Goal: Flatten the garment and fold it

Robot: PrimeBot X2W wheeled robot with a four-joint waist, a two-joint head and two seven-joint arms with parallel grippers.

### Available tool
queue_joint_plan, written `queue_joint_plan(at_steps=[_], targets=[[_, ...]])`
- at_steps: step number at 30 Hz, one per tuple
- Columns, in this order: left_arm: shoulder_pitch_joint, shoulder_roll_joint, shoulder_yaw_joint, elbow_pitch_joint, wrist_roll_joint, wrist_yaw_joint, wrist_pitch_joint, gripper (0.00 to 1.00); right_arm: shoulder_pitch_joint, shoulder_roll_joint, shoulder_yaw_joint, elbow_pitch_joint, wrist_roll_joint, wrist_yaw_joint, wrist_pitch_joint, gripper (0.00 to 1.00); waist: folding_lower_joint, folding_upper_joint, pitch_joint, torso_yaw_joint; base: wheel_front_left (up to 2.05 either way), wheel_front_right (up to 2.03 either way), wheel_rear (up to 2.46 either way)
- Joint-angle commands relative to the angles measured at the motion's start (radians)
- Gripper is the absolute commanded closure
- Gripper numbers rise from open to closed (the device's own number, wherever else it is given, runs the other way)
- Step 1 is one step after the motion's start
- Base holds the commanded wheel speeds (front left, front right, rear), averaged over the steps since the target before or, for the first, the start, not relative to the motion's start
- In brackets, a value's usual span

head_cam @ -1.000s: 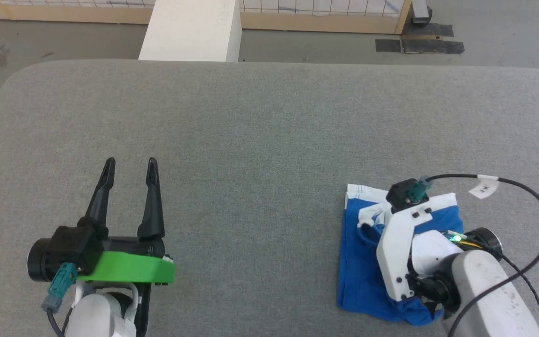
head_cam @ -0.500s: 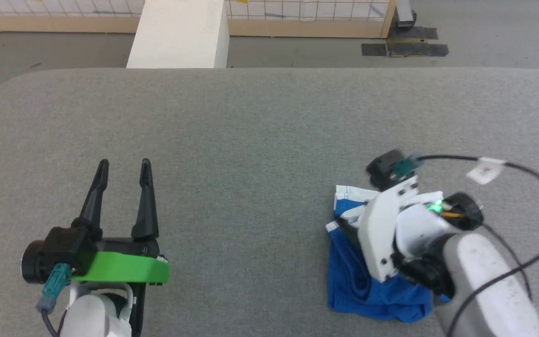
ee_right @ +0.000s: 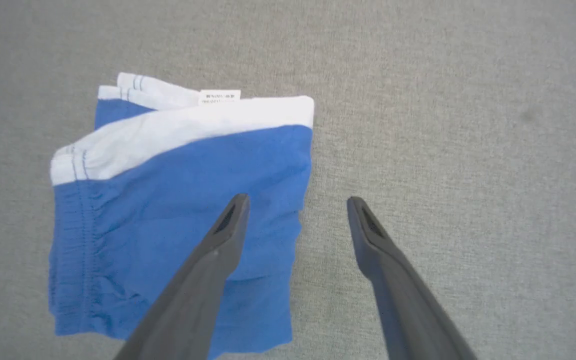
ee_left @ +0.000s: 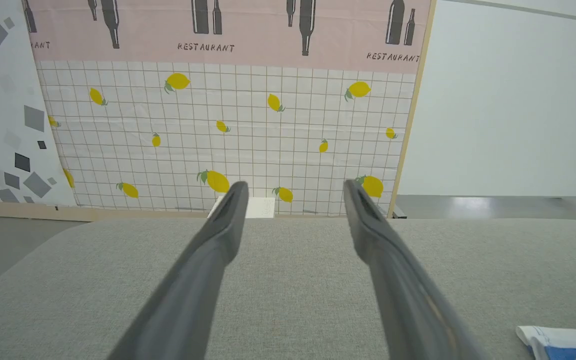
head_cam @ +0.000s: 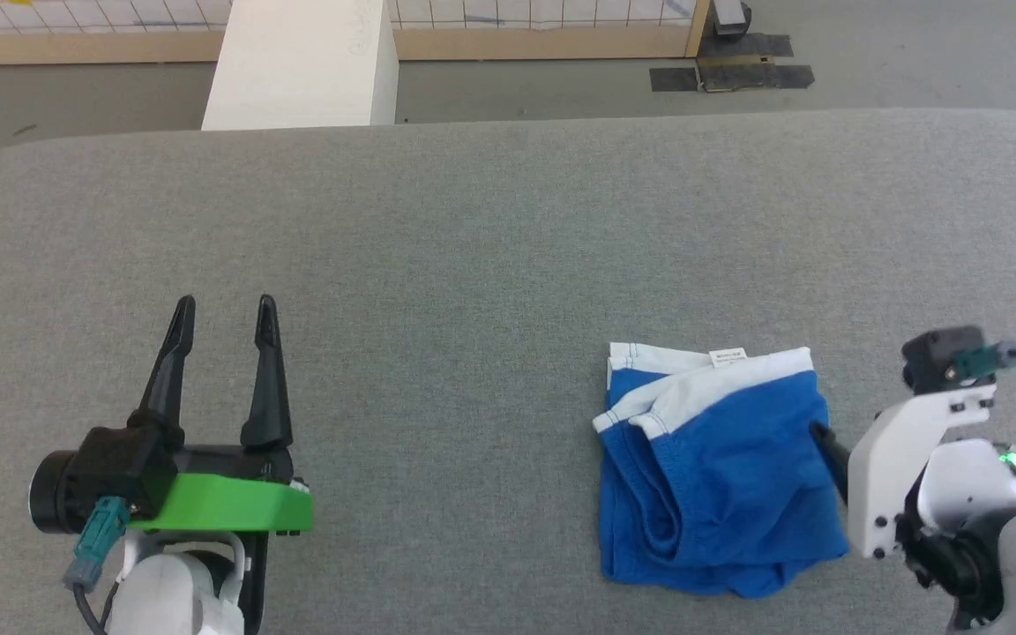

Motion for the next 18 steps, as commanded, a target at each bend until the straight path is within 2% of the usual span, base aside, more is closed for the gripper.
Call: queue_joint_plan(at_steps=[1, 13, 14, 15, 16, 18], targets=[[-0.003, -0.004, 0.001, -0.004, 0.003, -0.009, -0.005, 0.00, 0.010, 0.008, 0.004, 0.017, -0.004, -0.002, -0.007, 0.00, 0.0000, -0.0001, 0.008, 0.002, 0.00, 0.00, 0.00], [-0.014, -0.004, -0.005, 0.006, 0.003, -0.011, -0.005, 0.00, -0.010, 0.006, 0.064, 0.266, -0.046, -0.002, -0.071, 0.00, 0.0000, -0.0001, 0.023, 0.028, 0.00, 0.00, 0.00], [-0.014, -0.004, -0.004, 0.006, 0.003, -0.011, -0.005, 0.00, -0.014, 0.005, 0.064, 0.279, -0.042, -0.002, -0.075, 0.59, 0.0000, -0.0001, 0.022, 0.027, 0.00, 0.00, 0.00], [-0.011, -0.004, -0.001, 0.007, 0.004, -0.011, -0.005, 0.00, -0.020, -0.002, 0.072, 0.293, -0.038, -0.002, -0.079, 0.76, 0.0000, -0.0001, 0.018, 0.024, 0.00, 0.00, 0.00], [-0.008, -0.004, 0.002, 0.006, 0.005, -0.011, -0.005, 0.00, -0.024, -0.009, 0.080, 0.302, -0.033, -0.002, -0.083, 1.00, 0.0000, -0.0001, 0.016, 0.020, 0.00, 0.00, 0.00], [0.001, -0.004, 0.012, 0.004, 0.008, -0.009, -0.005, 0.00, -0.036, -0.031, 0.102, 0.313, -0.017, -0.002, -0.089, 1.00, 0.0000, -0.0001, 0.011, 0.002, 0.00, 0.00, 0.00]])
